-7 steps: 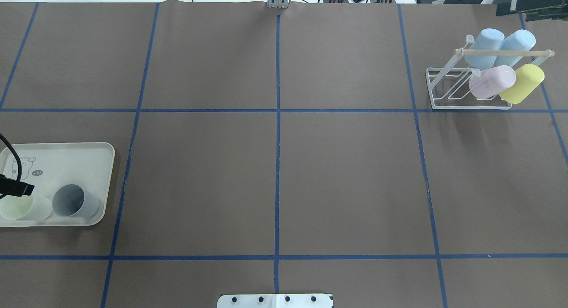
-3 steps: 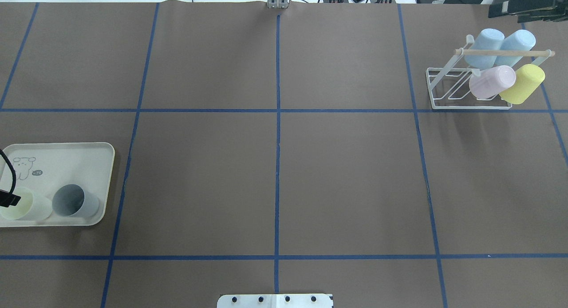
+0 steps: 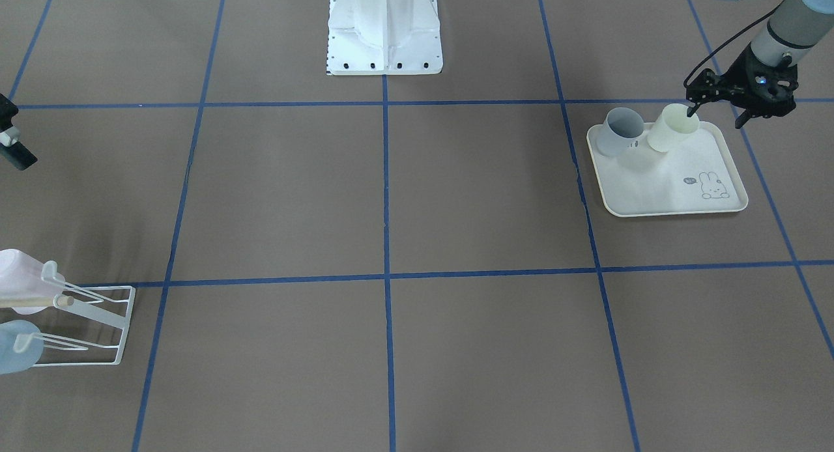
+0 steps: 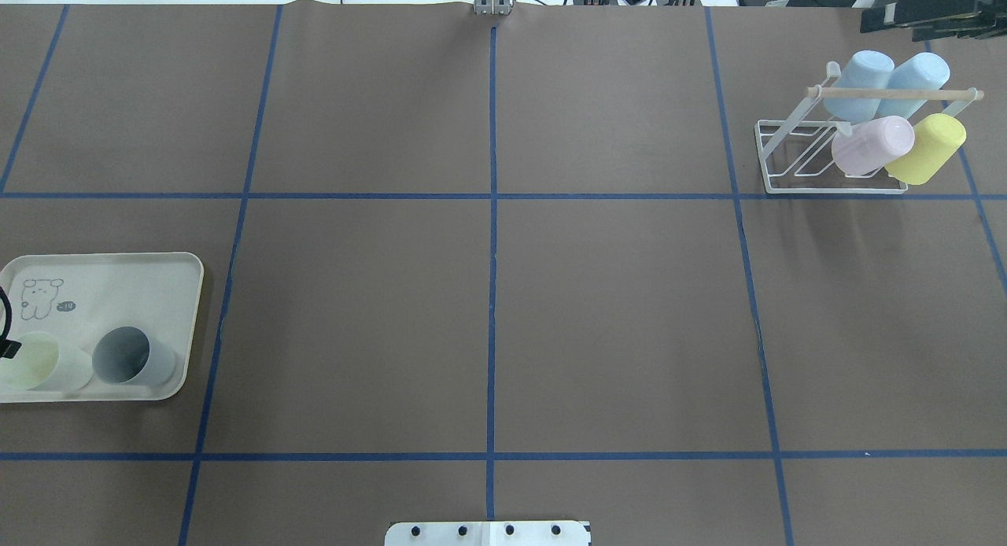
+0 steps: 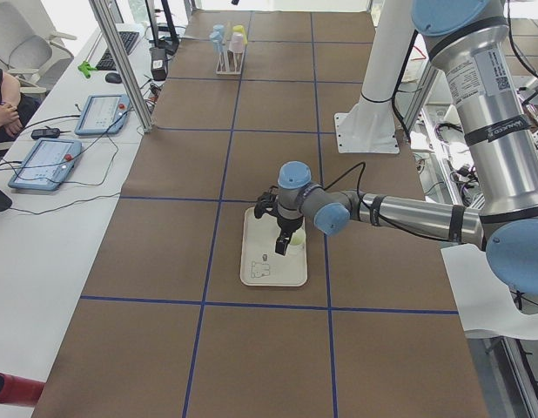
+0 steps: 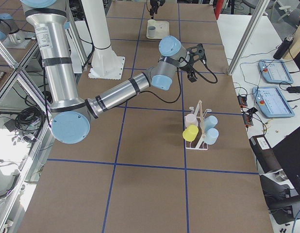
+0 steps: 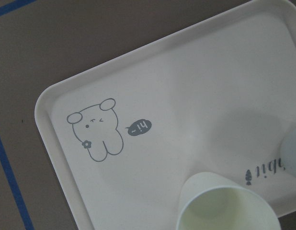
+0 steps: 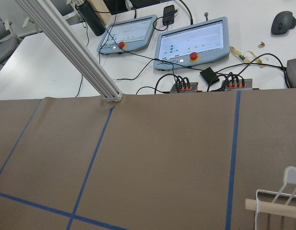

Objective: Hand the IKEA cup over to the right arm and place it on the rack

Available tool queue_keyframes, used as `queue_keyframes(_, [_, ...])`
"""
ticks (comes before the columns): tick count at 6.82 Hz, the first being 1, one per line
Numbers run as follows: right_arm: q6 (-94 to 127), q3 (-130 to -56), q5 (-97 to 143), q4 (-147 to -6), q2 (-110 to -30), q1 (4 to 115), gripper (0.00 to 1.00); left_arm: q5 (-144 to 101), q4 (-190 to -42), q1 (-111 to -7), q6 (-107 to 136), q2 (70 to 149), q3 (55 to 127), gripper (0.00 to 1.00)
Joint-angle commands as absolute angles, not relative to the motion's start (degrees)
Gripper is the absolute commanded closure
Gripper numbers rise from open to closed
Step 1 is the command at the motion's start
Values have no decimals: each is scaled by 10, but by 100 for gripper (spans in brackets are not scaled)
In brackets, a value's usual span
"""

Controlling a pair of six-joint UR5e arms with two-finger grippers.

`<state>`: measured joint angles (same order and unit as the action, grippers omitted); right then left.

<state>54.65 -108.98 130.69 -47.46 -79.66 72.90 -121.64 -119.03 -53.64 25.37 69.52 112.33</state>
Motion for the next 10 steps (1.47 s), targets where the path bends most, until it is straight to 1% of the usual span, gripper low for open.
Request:
queue_keyframes(1, [547,-1087,1307,-475,-797,729,0,-1216,-1196,-534,256,702,1105,1])
queue_keyframes(3, [547,-1087,1308,-475,-797,728,0,-1222,-1201,-532,256,712,1093,1])
queue_keyframes(5, [546,-1086,1308,-475,-797,728,0,-1258,-1235,-532,256,718,1061,1])
queue_keyframes(7, [546,-1085,1309,-475,-797,728,0,-1279,-1238,-531,257,721,1058,1])
queue_keyframes(8, [545,-1085,1309,-475,-797,729,0,-1281,-1238,-531,257,721,1059,18])
queue_keyframes(9, [546,-1085,1309,-475,-797,728,0,-1282,-1238,-530,257,721,1059,48])
queue_keyframes(10, [545,-1085,1309,-475,-797,728,0,-1282,-1238,-530,257,721,1059,70])
